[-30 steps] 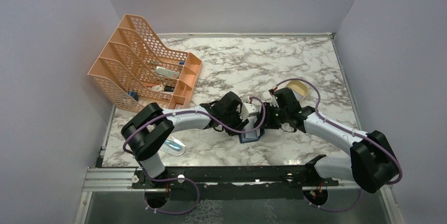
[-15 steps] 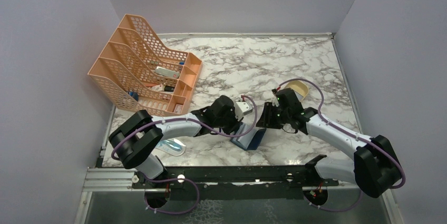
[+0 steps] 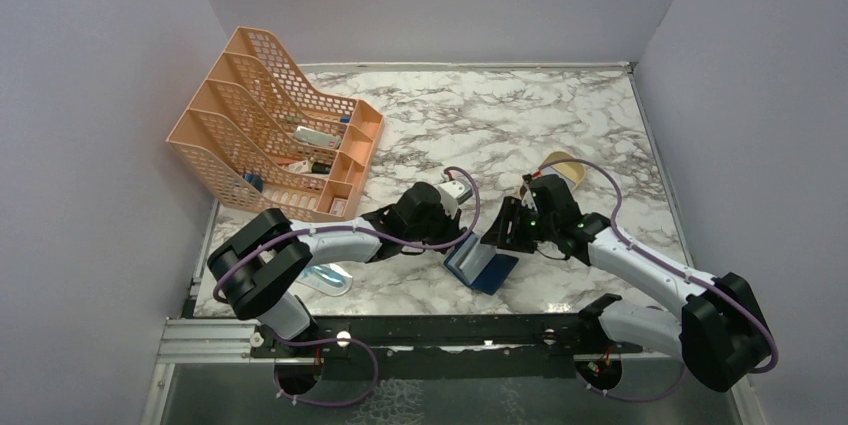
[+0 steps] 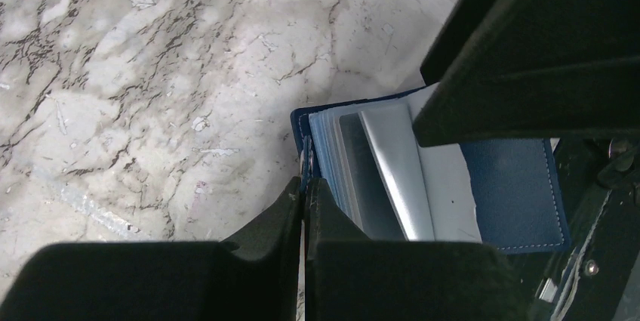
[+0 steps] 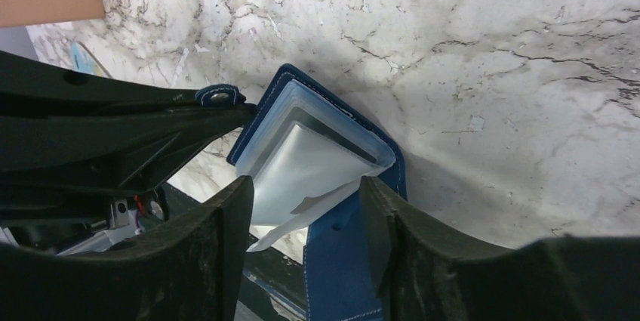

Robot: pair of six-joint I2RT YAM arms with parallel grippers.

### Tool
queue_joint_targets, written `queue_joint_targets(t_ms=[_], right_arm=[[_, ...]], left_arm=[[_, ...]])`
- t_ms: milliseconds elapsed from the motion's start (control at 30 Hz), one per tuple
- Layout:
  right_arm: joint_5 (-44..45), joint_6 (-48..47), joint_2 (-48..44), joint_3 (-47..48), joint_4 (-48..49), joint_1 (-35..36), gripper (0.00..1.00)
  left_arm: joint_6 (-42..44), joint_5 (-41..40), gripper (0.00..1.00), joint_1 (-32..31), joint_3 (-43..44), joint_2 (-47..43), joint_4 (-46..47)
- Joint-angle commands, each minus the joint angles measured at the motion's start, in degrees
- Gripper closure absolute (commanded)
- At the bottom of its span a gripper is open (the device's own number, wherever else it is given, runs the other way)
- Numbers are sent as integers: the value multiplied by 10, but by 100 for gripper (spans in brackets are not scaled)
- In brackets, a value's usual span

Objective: Put the credit cards into the card holder
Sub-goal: Close the card holder at the center of the board.

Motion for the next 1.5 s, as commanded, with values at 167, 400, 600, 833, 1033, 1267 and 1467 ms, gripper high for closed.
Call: queue_joint_targets(t_ms=[167,400,600,833,1033,1267,1467], right_arm=[[98,-15,-19,82,-78,3,31],[99,20,-77,56,-65,4,29],[-9,70,-83,-27,39,4,36],[-95,118,-68,-78,185,3,39],[-142,141,-37,-98,293,4,38],[-148,119,20,-116,338,5,51],[-142,93,77,-114,364,7,72]], left_arm=[[-146,-100,100,18,-19,-4,-34],[-214,-105,100,29,-49,-32,-10],[-276,-111,100,31,-66,-46,14],[-346,-102,100,29,-75,-35,51],[-373,-108,100,28,-80,-20,68],[-394,-109,100,29,-79,-3,77],[-413,-106,100,29,-91,2,88]])
